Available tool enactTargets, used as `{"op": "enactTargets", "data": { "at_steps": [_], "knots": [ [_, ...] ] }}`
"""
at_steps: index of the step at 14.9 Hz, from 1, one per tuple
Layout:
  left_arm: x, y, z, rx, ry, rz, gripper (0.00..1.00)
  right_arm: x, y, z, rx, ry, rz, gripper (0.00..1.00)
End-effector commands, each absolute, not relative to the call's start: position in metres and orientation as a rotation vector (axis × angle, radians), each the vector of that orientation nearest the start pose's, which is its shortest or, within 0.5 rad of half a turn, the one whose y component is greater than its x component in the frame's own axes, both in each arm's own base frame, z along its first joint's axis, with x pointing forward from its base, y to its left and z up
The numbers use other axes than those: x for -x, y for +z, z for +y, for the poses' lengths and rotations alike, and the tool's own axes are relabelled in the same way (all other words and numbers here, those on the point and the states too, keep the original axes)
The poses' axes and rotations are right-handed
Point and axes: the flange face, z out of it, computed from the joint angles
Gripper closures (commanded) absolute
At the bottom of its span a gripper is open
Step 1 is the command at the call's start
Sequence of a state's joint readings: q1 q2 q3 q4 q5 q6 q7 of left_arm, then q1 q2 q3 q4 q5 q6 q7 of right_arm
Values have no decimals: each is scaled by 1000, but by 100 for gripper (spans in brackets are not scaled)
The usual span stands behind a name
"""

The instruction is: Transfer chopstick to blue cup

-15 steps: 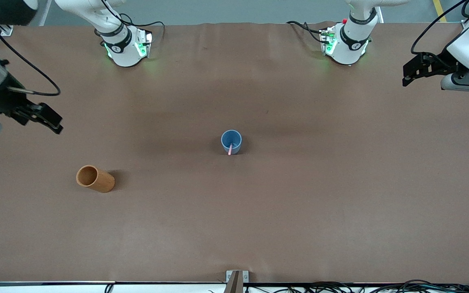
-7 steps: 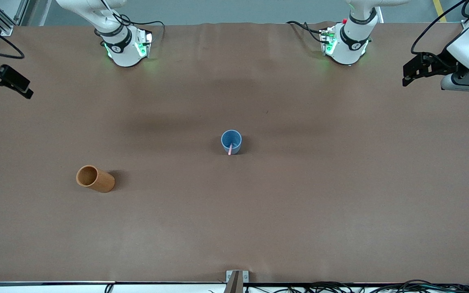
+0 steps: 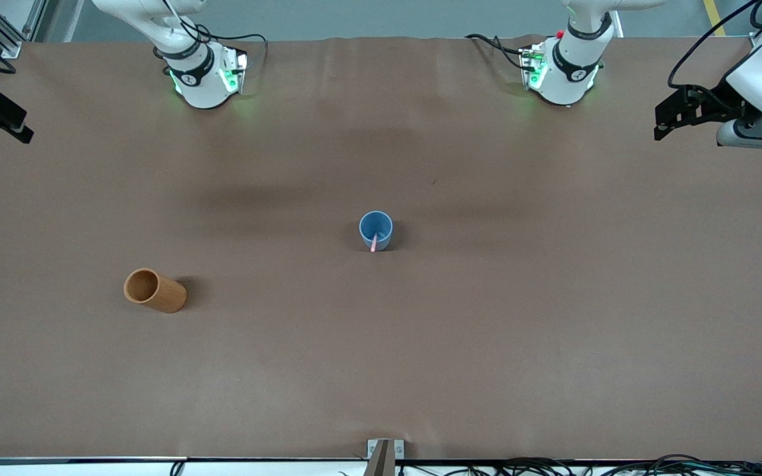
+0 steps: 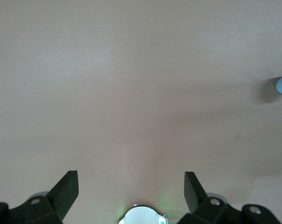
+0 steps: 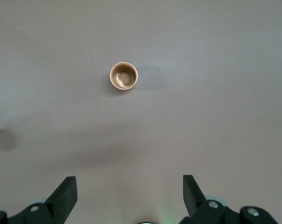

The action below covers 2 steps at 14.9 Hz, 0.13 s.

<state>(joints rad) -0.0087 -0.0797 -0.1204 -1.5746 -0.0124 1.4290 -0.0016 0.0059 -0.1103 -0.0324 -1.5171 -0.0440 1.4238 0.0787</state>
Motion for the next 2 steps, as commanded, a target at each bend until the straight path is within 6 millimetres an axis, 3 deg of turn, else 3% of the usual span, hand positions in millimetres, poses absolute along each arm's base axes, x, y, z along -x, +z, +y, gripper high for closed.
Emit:
{"op": "enactTargets", "data": {
  "at_steps": [1, 2],
  "knots": [
    [-509, 663, -67, 3143, 55, 206, 0, -507, 701, -23, 3158, -17, 132, 0],
    [-512, 661, -69, 3142, 64, 208, 0, -511, 697, -22, 3157, -7, 129, 0]
  ]
}}
